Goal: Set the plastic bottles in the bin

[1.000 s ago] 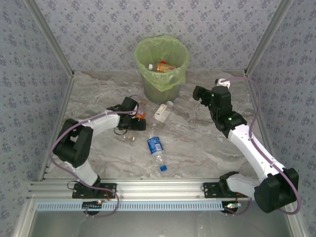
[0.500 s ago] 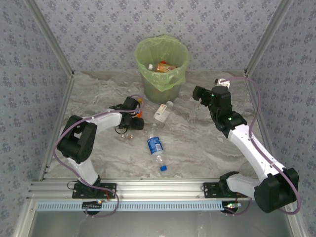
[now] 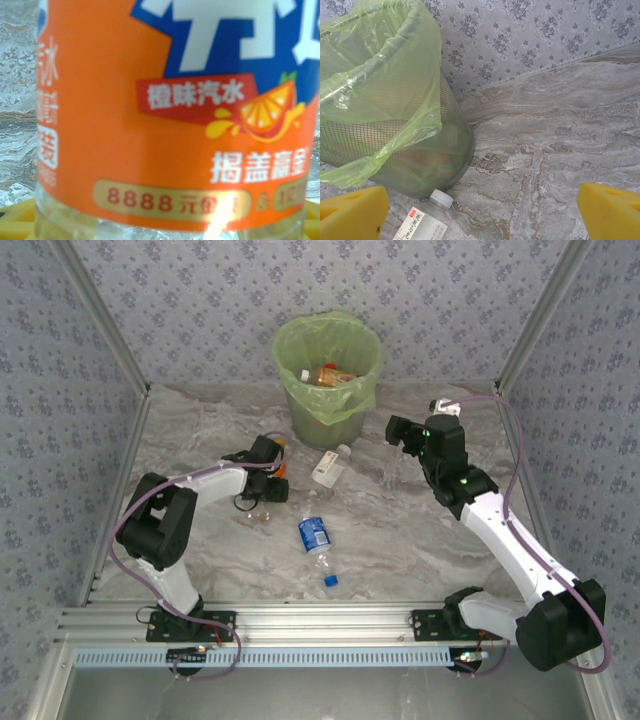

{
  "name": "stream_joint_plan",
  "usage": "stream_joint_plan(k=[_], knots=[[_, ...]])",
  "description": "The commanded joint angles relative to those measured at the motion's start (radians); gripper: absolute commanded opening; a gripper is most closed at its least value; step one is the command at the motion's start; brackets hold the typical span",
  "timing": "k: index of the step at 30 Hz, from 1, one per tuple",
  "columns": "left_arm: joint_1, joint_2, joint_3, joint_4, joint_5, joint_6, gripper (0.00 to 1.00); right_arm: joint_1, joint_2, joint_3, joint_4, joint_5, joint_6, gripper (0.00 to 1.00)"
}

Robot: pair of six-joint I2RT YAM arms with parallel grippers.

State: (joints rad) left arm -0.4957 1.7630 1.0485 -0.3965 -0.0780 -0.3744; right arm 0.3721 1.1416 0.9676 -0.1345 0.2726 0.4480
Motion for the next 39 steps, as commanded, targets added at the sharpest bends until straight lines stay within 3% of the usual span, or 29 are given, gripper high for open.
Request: stream_joint_plan(k=[1,5,11,15,17,39], knots=[[-0.003,-0.035,0.001,-0.001,-0.017,0.012,0.56,0.008,0.004,0.031,0.002,-0.009,-0.024,0.99],[-0.004,-0.063,-0.008,0.005,-0.016,0.01,0.46,0.009,0.007,0.033,0.012,-0.017,-0.031,0.99],[-0.003,-0.125,-0.032,0.012,-0.013,0.002,0.21,0.011,0.009,0.036,0.03,-0.036,-0.046,0.99],[-0.002,-0.178,-0.042,0.0,-0.018,0.0,0.11,0.013,0.009,0.033,0.047,-0.051,-0.055,0.99],[-0.002,-0.204,-0.045,-0.002,-0.019,-0.001,0.01,0.017,0.009,0.031,0.057,-0.055,-0.058,0.99],[0.018,-0.521,-0.037,0.059,-0.149,-0.131,0.0,0.057,-0.036,-0.005,0.118,-0.1,-0.135,0.99]])
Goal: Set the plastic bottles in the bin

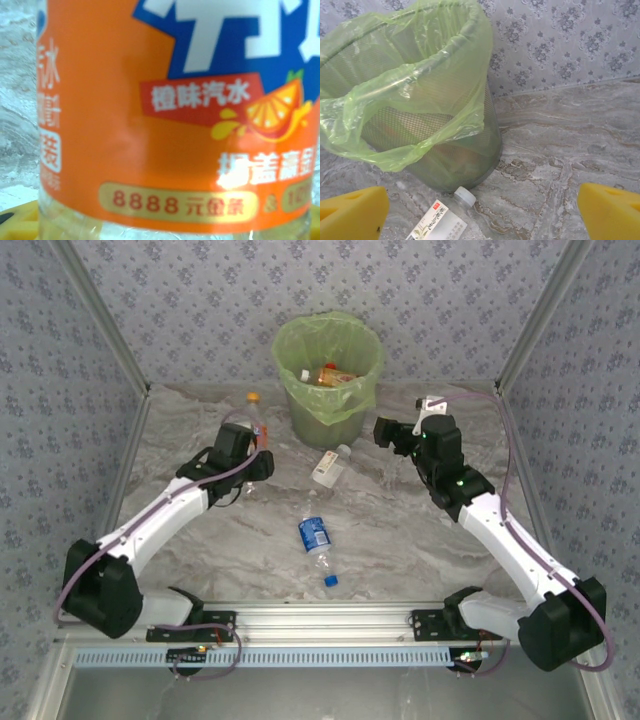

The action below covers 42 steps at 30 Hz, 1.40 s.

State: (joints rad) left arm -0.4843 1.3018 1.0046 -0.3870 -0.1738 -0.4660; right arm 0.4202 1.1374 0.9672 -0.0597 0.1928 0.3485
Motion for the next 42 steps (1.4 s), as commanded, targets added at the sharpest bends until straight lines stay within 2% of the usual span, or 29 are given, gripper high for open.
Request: stream_joint_plan(k=[1,10,22,26,31,34,39,42], knots=[[0.006,-0.079,0.005,0.06,-0.068,-0.048,0.0,0.011,-0.037,-0.009,0.05,-0.026,-0.04,0.99],[0.006,-0.199,0.005,0.145,-0.109,-0.043,0.0,0.04,-0.069,-0.039,0.111,-0.107,-0.112,0.99],[0.006,-0.185,0.163,0.259,0.069,0.123,0.0,0.067,-0.109,-0.055,0.112,-0.138,-0.181,0.99],[0.006,-0.14,0.209,0.343,0.102,0.181,0.0,0.075,-0.136,-0.085,0.142,-0.142,-0.203,0.99],[0.006,-0.042,0.335,0.357,0.201,0.223,0.0,0.078,-0.159,-0.091,0.127,-0.126,-0.209,0.99],[0.006,0.012,0.41,0.355,0.224,0.232,0.0,0.08,-0.172,-0.094,0.115,-0.112,-0.21,0.99],[0.006,0.083,0.501,0.384,0.241,0.222,0.0,0.081,-0.188,-0.1,0.105,-0.085,-0.208,0.99],[0.006,0.122,0.516,0.472,0.245,0.172,0.0,0.081,-0.192,-0.109,0.115,-0.053,-0.199,0.99]])
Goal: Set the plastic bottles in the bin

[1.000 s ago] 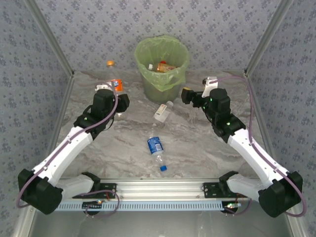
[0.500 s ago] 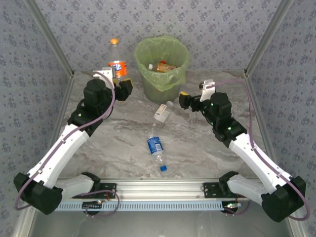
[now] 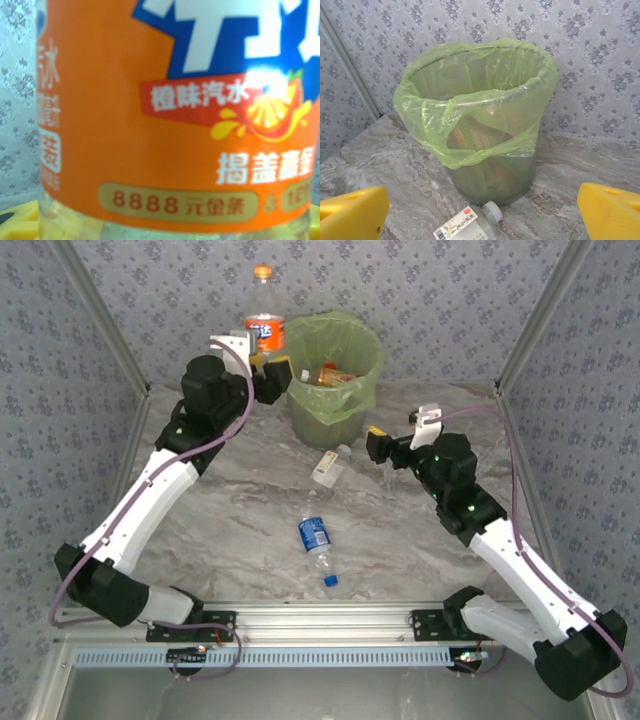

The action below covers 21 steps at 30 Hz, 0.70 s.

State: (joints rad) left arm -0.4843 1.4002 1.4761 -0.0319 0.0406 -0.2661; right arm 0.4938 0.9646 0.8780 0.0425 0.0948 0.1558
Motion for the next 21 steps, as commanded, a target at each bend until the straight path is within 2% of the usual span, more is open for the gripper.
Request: stream_joint_plan(k=[1,5,14,18,21], knots=[[0.006,0.039,0.056,0.141,0.031,-0.043,0.0,0.008,-0.023,-0.026,0.02,0.056,-0.002,0.99],[0.006,0.119,0.143,0.175,0.011,-0.094,0.0,0.008,-0.031,-0.031,0.023,0.074,0.007,0.99],[0.001,0.35,0.385,0.163,-0.022,-0.106,0.0,0.008,-0.069,-0.048,0.021,0.144,0.034,0.99],[-0.011,0.445,0.491,0.136,-0.039,-0.056,0.0,0.008,-0.085,-0.045,0.002,0.17,0.036,0.99],[-0.039,0.527,0.617,0.056,-0.051,0.074,0.0,0.008,-0.095,-0.043,-0.014,0.181,0.036,0.99]])
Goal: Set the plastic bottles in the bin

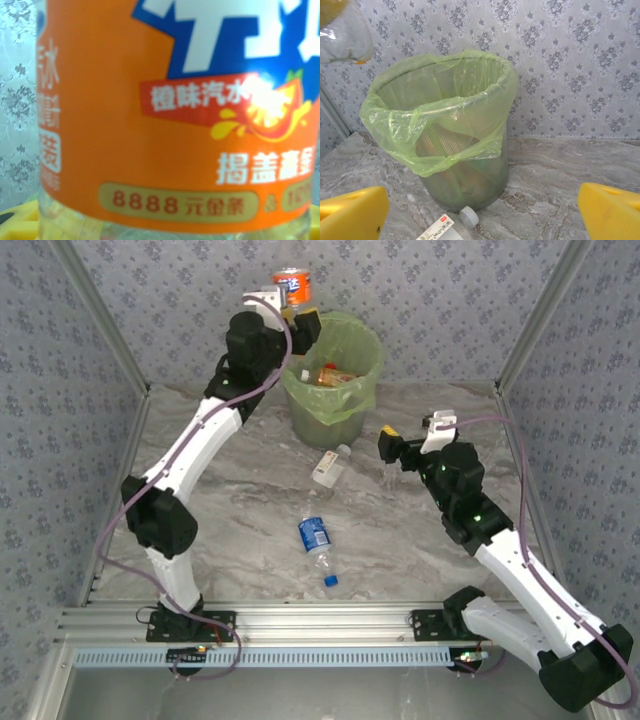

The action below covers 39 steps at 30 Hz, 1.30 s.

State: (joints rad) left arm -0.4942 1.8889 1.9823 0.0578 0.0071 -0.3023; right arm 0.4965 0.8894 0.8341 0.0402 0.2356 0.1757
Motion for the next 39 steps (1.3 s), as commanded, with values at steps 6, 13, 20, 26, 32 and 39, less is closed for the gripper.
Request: stream_joint_plan(k=[6,13,20,26,32,39], knots=[[-0.038,0.14,0.187,-0.017,-0.084,0.23,0.0,0.003,-0.026,-0.019,0.003,0.066,0.028,0.99],[-0.025,0.152,0.099,0.066,-0.129,0.248,0.0,0.002,-0.024,-0.012,-0.011,0.07,0.04,0.99],[-0.018,0.159,0.052,0.008,-0.165,0.167,0.06,0.001,-0.032,-0.006,-0.032,0.079,0.05,0.99],[-0.015,0.157,0.052,-0.033,-0.176,0.109,0.47,0.001,-0.033,0.0,-0.045,0.088,0.06,0.99],[-0.015,0.154,0.112,-0.114,-0.179,0.052,0.69,0.0,-0.033,0.001,-0.048,0.09,0.067,0.99],[-0.014,0.159,0.213,-0.242,-0.159,-0.045,0.84,-0.001,-0.037,0.001,-0.059,0.099,0.07,0.99]])
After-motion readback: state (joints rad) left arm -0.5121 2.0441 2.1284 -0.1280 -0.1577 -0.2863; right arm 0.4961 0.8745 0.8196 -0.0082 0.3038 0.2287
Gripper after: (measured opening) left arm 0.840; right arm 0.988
